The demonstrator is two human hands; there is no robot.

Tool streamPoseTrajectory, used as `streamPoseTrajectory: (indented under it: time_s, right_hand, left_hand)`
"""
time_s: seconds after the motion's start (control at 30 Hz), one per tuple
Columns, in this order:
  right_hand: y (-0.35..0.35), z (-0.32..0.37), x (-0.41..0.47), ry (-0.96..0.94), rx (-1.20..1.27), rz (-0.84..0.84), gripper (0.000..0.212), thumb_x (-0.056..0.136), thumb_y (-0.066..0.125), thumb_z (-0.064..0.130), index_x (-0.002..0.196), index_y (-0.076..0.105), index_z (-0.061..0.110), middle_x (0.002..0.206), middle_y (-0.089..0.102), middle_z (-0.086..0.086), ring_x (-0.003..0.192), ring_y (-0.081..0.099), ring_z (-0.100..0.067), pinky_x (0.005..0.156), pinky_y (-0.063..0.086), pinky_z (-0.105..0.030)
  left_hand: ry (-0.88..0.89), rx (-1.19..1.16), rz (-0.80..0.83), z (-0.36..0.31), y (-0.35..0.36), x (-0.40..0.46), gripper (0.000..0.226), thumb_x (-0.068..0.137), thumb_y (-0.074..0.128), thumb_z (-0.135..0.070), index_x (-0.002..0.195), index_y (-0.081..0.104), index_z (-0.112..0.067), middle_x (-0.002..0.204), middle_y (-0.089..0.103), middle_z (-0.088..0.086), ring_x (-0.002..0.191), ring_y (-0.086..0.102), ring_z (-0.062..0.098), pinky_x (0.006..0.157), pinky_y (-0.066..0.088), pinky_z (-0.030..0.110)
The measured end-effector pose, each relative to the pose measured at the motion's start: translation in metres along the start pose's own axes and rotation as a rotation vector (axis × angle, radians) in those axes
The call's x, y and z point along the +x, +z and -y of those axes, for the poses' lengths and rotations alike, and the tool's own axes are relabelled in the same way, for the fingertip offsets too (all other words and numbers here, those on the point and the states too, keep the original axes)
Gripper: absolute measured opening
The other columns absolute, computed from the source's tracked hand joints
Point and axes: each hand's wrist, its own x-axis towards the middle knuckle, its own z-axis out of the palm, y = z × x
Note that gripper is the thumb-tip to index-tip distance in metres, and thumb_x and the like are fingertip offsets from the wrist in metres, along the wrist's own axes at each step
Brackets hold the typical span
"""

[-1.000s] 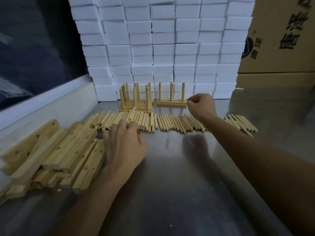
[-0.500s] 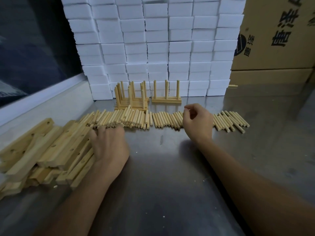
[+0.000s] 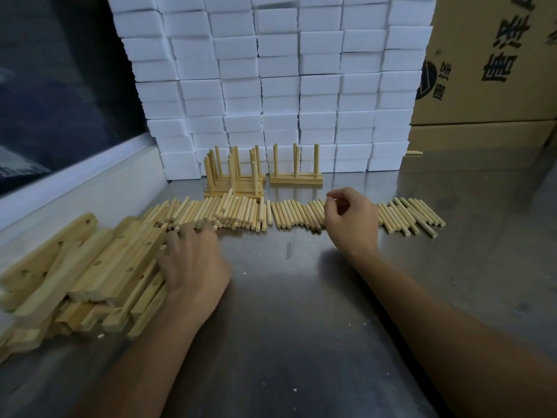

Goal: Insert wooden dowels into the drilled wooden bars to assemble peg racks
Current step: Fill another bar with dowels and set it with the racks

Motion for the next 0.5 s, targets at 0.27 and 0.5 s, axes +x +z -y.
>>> streamPoseTrajectory:
  time_s: [0.27,0.5]
  right_hand:
    - [-0.001,0.0,0.0,0.021,-0.001,0.011,0.019,0.095,0.059,0.015,0.111,0.07,0.012,0.086,0.066,0.006,0.079,0.063,-0.008,0.078,0.055,-0.027]
    - [-0.002,0.0,0.001,0.036,-0.003,0.015,0.02,0.095,0.059,0.015,0.112,0.07,0.012,0.09,0.067,0.006,0.083,0.063,-0.009,0.08,0.055,-0.027]
  left_hand:
    - [-0.093,-0.111,0.015,0.01,-0.005,0.008,0.037,0.089,0.065,-0.018,0.122,0.053,-0.007,0.125,0.047,0.019,0.106,0.053,0.035,0.073,0.04,0.037]
    - [-0.079,-0.125,-0.041,0.015,-0.003,0.012,0.012,0.095,0.06,-0.017,0.103,0.063,-0.008,0.111,0.058,0.017,0.098,0.06,0.036,0.065,0.039,0.037]
